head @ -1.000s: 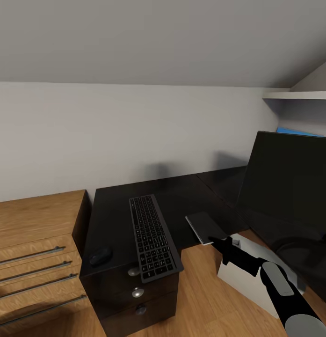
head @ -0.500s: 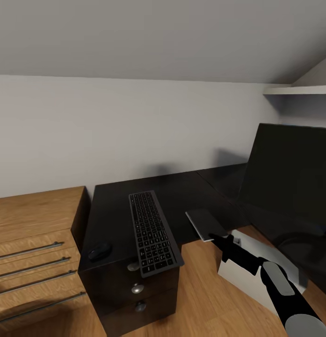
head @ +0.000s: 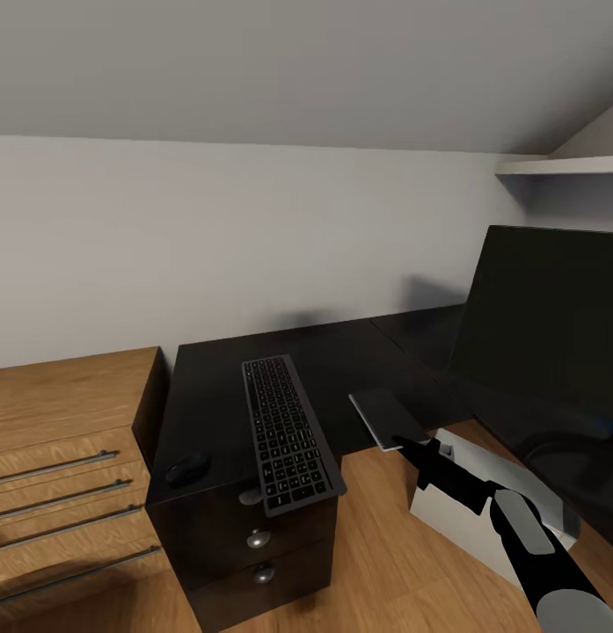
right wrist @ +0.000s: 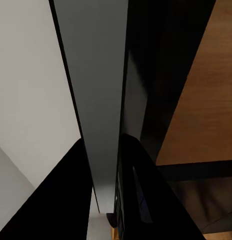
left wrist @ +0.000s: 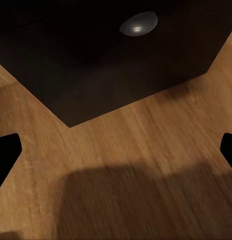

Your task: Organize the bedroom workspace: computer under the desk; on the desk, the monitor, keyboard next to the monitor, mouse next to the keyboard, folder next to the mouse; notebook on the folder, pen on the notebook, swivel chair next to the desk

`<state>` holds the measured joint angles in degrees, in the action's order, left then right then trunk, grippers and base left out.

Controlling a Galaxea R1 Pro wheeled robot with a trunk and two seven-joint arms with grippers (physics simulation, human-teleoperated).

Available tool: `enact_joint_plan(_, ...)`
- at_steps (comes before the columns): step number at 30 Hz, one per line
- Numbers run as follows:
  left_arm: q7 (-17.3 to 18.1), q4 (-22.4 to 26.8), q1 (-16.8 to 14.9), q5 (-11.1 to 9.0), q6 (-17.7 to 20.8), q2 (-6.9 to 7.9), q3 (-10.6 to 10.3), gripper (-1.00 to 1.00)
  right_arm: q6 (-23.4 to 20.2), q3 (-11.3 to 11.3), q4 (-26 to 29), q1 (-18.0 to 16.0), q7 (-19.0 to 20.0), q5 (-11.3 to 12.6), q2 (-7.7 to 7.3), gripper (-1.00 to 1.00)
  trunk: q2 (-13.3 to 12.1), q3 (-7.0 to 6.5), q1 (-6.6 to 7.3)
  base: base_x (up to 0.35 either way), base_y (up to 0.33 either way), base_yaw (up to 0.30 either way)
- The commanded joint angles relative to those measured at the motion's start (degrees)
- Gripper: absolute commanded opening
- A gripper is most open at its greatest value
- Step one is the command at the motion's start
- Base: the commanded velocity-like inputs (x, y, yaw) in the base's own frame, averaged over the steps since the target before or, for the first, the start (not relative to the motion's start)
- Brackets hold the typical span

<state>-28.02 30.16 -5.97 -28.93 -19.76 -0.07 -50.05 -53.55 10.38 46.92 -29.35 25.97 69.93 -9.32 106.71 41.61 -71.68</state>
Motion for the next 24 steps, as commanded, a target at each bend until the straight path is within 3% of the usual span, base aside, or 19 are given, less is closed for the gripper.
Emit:
enact_joint_plan(1, -0.4, 0.0, -0.1, -0.5, -0.3, 0.04, -0.5, 1.00, 0.4, 0.0, -0.9, 0.0, -3.2, -3.7, 0.01, -1.00, 0.0, 0.06, 0.00, 0.000, 0.000, 0.000)
enact_joint_plan(7, -0.4, 0.0, -0.1, -0.5, -0.4, 0.06, -0.4, 1.00, 0.4, 0.0, -0.9, 0.0, -3.2, -3.7, 0.00, -1.00, 0.0, 0.06, 0.00, 0.000, 0.000, 0.000)
enact_joint_plan(17, -0.4, -0.1, -0.1, -0.5, -0.3, 0.07, -0.4, 1.00, 0.4, 0.0, -0.9, 0.0, -3.2, -3.7, 0.00, -1.00, -4.0, -1.73, 2.20, 0.000, 0.000, 0.000)
enact_joint_plan(24, -0.4, -0.1, -0.1, -0.6, -0.3, 0.07, -0.3, 1.00, 0.4, 0.0, -0.9, 0.0, -3.2, -3.7, 0.00, -1.00, -4.0, -1.73, 2.20, 0.000, 0.000, 0.000)
